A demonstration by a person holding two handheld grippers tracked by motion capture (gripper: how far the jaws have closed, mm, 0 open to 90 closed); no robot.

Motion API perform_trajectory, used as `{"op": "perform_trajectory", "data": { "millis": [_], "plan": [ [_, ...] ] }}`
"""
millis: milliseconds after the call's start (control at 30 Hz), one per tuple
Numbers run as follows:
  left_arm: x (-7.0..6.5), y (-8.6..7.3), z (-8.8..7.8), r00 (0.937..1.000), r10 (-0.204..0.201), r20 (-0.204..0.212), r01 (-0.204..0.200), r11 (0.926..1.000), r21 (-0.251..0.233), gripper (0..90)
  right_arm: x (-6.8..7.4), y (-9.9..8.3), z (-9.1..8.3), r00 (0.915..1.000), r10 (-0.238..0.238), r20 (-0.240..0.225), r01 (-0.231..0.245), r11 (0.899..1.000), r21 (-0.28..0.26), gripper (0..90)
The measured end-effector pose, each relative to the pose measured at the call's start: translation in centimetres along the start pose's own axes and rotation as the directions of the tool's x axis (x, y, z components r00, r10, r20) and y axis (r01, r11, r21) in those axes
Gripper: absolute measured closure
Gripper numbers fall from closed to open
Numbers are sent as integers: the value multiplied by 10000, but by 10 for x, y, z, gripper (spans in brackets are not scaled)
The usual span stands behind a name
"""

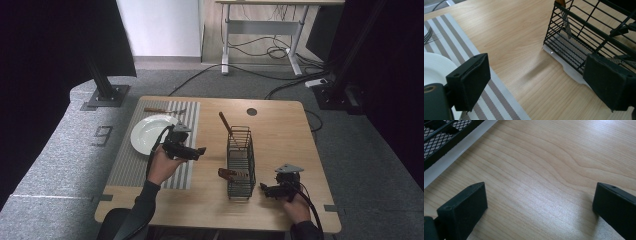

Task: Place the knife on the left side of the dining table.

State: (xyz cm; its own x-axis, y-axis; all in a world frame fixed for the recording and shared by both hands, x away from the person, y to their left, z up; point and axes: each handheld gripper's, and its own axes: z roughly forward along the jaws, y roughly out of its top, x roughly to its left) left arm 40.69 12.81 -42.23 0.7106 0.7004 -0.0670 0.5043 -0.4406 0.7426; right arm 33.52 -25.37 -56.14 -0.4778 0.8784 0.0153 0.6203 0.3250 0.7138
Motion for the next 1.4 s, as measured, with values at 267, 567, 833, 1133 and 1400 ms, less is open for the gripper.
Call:
{"op": "perform_trajectory", "data": {
  "millis": [267, 567, 833, 1133, 1400],
  "plan": [
    [-7, 11, 8, 9999, 118, 98, -117, 9999, -40, 72, 0, 0, 0, 10000, 2, -1, -2, 10000, 1, 0],
    [-14, 32, 20, 9994, 302, 194, -303, 9995, 51, 58, 0, 0, 0, 10000, 13, 5, -13, 10000, 4, 0],
    [-18, 52, 28, 9995, 313, 42, -312, 9995, -44, 121, 0, 0, 0, 10000, 17, 4, -17, 10000, 5, 0],
    [-17, 72, 34, 9998, 216, 2, -216, 9998, -55, 153, 0, 0, 0, 10000, 19, 6, -19, 10000, 5, 0],
    [-19, 89, 44, 10000, 82, -39, -82, 10000, -40, 227, 0, 0, 0, 10000, 17, 5, -17, 10000, 4, 0]
  ]
}}
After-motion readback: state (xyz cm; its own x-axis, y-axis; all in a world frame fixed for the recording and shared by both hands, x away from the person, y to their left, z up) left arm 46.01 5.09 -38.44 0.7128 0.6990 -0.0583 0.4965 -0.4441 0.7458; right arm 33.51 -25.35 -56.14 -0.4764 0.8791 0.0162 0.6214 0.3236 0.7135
